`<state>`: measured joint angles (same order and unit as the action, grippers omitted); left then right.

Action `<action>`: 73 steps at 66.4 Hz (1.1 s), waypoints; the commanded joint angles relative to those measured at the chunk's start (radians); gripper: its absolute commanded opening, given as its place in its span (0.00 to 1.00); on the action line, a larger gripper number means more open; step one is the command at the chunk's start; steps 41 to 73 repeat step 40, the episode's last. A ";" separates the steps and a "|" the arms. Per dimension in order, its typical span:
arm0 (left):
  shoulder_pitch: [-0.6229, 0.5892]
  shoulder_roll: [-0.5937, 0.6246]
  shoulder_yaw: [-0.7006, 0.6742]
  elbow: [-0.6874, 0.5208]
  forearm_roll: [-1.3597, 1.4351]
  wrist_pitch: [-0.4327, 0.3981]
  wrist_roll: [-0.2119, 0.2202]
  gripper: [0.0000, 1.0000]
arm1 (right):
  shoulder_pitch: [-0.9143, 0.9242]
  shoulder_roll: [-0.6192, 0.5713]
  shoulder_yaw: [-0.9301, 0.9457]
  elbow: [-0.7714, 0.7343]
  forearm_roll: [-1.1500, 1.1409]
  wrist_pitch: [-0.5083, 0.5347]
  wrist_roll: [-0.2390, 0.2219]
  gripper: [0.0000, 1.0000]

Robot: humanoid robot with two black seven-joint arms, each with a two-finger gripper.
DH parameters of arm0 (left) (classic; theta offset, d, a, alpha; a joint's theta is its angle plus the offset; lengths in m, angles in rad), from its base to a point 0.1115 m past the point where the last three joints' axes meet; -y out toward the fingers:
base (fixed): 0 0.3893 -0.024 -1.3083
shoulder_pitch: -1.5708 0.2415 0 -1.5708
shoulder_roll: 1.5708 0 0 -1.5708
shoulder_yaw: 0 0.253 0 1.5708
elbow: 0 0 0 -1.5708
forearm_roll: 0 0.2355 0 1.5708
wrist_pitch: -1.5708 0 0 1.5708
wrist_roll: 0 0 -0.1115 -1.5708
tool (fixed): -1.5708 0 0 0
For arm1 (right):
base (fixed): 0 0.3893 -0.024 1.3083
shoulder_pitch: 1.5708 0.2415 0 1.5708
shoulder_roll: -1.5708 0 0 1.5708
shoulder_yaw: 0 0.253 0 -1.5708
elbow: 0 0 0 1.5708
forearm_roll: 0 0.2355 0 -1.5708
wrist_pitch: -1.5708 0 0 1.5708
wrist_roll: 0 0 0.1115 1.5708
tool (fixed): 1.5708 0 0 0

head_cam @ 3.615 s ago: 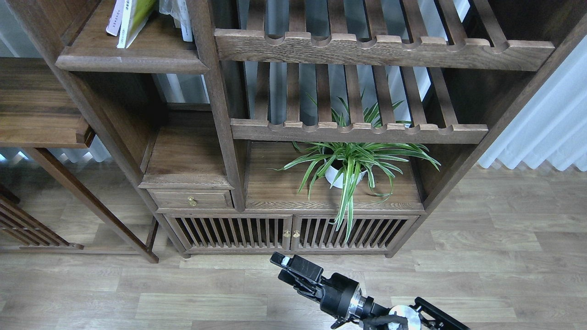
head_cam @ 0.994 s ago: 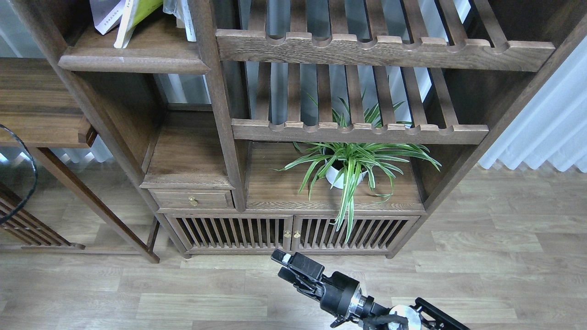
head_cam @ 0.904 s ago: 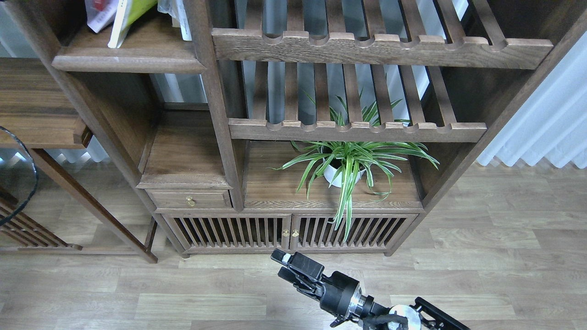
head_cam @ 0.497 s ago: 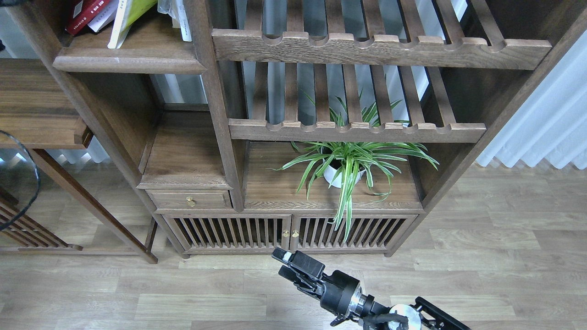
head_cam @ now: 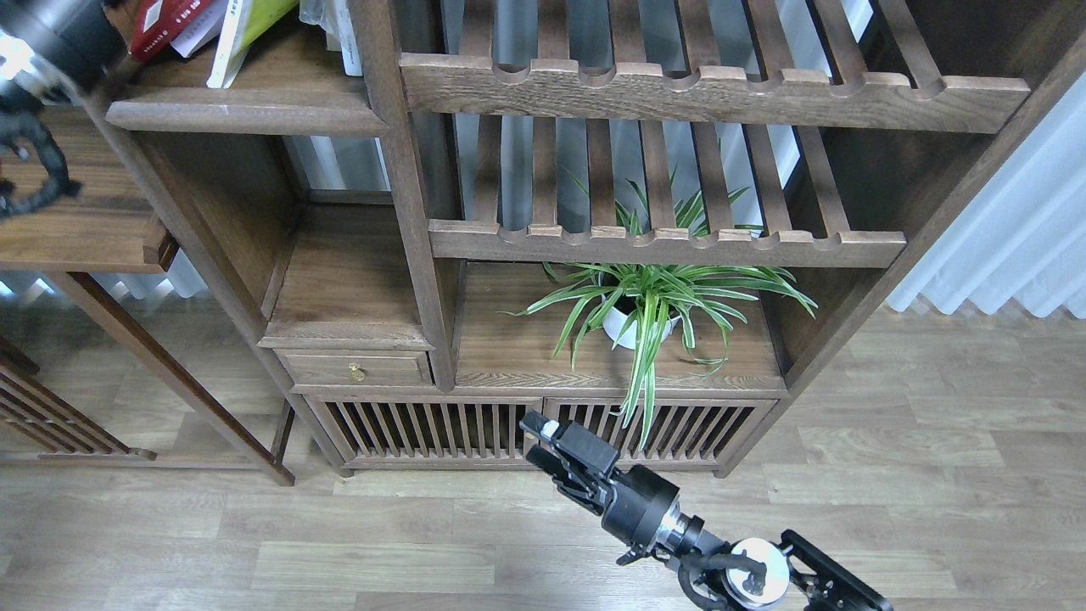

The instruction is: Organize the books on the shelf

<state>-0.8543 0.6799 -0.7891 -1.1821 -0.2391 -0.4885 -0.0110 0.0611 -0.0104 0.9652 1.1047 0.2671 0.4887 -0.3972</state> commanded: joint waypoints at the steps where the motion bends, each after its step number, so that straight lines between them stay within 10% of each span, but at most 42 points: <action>1: 0.103 0.035 0.002 -0.109 0.001 0.000 0.000 0.83 | -0.017 -0.005 0.036 0.029 0.000 0.000 0.000 0.99; 23: 0.389 -0.075 -0.025 -0.123 0.078 0.000 0.000 0.86 | -0.040 -0.020 0.053 0.063 -0.005 0.000 0.003 0.99; 73: 0.425 -0.137 -0.053 -0.097 0.086 0.000 0.002 0.87 | -0.040 0.004 0.064 0.069 -0.003 0.000 0.043 0.99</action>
